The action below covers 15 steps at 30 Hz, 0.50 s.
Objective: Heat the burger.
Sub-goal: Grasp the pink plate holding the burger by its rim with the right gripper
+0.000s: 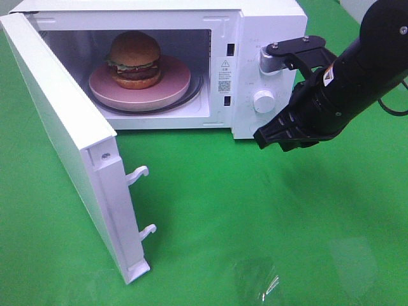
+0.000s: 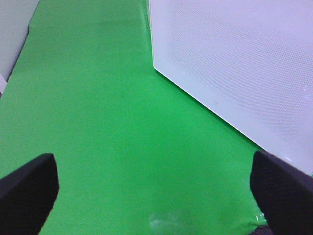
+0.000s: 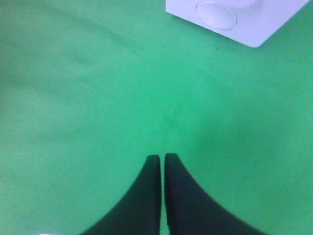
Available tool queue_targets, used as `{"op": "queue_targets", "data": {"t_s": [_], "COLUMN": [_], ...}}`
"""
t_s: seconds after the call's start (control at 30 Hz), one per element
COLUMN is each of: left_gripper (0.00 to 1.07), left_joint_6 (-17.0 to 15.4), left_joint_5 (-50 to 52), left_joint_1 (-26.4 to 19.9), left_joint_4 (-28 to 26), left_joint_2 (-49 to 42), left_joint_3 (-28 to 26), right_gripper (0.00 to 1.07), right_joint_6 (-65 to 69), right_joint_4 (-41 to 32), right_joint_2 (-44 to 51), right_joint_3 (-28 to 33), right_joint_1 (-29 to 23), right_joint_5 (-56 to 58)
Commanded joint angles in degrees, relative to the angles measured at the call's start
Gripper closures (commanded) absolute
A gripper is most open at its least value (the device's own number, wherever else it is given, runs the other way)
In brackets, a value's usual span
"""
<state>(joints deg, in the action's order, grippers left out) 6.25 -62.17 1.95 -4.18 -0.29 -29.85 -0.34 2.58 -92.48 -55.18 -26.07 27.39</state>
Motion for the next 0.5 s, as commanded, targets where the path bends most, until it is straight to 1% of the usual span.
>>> {"op": "queue_targets", "data": {"t_s": [0.03, 0.07, 0.13, 0.17, 0.2, 0.3, 0.37, 0.4, 0.43, 0.5], "left_gripper": [0.07, 0.07, 0.07, 0.07, 0.07, 0.07, 0.07, 0.07, 0.07, 0.07], "left_joint_6": [0.06, 0.06, 0.06, 0.06, 0.06, 0.06, 0.06, 0.06, 0.06, 0.06], "left_joint_5": [0.8, 0.8, 0.8, 0.8, 0.8, 0.8, 0.8, 0.8, 0.8, 0.8], "left_joint_1": [-0.29, -0.29, -0.29, -0.29, -0.29, -0.29, -0.29, -0.29, -0.29, -0.29], "left_joint_4": [-0.34, -0.34, -0.34, -0.34, -0.34, -0.34, -0.34, -0.34, -0.34, -0.34], "left_joint_2": [-0.97, -0.97, -0.97, -0.97, -0.97, -0.97, -0.97, -0.97, -0.97, -0.97], "left_joint_3": [0.17, 0.17, 0.17, 0.17, 0.17, 0.17, 0.17, 0.17, 0.17, 0.17], "right_gripper": [1.04, 1.04, 1.03, 1.03, 1.03, 1.03, 1.03, 1.03, 1.03, 1.03], "right_joint_6": [-16.67, -16.67, -33.06, -33.06, -40.62, -43.77, -57.24, -57.24, -61.88, -63.94], "right_joint_4": [1.6, 1.6, 1.6, 1.6, 1.43, 1.43, 1.38, 1.38, 1.38, 1.38], "right_joint_2": [0.52, 0.52, 0.52, 0.52, 0.52, 0.52, 0.52, 0.52, 0.52, 0.52], "right_joint_3": [-0.97, -0.97, -0.97, -0.97, -0.97, -0.97, -0.97, -0.97, -0.97, -0.97], "right_joint_1": [0.11, 0.11, 0.11, 0.11, 0.11, 0.11, 0.11, 0.11, 0.11, 0.11], "right_joint_5": [1.66, 1.66, 1.6, 1.6, 1.32, 1.15, -1.32, -1.32, -3.09, -4.18]}}
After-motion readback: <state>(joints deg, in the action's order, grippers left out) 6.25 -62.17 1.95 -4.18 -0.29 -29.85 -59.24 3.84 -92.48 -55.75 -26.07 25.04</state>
